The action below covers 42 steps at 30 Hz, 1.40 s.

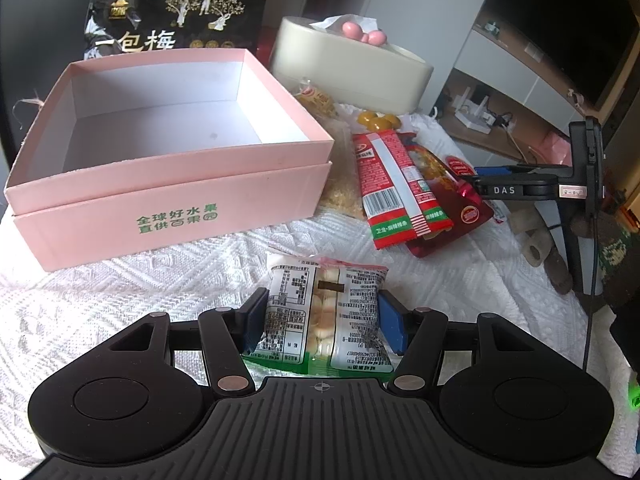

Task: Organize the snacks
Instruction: 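Carry the packet and cup into the pink box and open both tools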

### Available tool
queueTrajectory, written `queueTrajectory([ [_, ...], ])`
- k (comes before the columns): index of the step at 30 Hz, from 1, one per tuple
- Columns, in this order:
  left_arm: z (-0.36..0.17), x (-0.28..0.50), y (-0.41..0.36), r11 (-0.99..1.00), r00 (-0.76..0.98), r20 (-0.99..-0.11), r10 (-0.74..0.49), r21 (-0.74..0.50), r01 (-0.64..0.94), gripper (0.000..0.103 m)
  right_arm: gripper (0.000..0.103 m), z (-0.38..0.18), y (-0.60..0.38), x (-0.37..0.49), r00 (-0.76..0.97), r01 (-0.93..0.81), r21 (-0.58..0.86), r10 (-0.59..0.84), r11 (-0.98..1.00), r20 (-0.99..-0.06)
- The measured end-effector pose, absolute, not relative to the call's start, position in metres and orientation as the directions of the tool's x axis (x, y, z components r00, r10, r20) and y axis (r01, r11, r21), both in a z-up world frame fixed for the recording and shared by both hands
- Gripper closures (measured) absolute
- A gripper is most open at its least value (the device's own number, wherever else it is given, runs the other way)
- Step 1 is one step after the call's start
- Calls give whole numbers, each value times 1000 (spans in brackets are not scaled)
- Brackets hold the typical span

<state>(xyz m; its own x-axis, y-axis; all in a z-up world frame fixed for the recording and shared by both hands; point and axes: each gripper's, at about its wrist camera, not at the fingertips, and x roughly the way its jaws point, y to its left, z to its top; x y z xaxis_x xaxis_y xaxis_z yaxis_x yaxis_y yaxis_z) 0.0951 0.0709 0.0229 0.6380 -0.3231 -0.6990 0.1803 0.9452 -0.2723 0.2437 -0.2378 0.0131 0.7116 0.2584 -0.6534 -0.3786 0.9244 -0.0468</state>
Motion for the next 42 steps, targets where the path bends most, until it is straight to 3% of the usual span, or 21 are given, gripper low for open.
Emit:
queueTrajectory([
  [3,23,94,71,945,640,-697,-323,-277,175,39,37,14,-240,244,718,-369,-38,258,929,-646],
  [4,23,93,71,946,641,-698,-319,-274,172,39,43,15,-241,243,722,-360,-39,252,932,-645],
  [10,26,81,61,955,645,-703,-298,-215,207,39,43,37,-250,212,755,-310,-45,217,950,-619],
  [20,54,37,67,939,649,-679,-344,-240,247,40,43,98,-218,114,695,-490,80,444,868,-565],
  [26,100,22,95,957,766,-578,-281,-227,180,40,43,116,-167,78,595,-646,131,603,752,-531],
  [31,124,53,145,931,847,-473,-242,-358,66,40,42,145,-129,96,614,-663,142,642,735,-459],
  [35,134,82,178,920,889,-427,-166,-392,-16,40,42,174,-89,148,635,-647,179,654,741,-411],
  [37,137,92,190,918,898,-417,-139,-393,-40,40,41,179,-73,181,626,-634,250,675,732,-390],
  [39,137,101,199,923,900,-415,-132,-384,-41,39,31,177,-51,209,593,-654,269,700,707,-397],
  [42,131,118,205,930,890,-436,-135,-367,-39,39,31,167,-34,235,597,-643,246,676,725,-432],
])
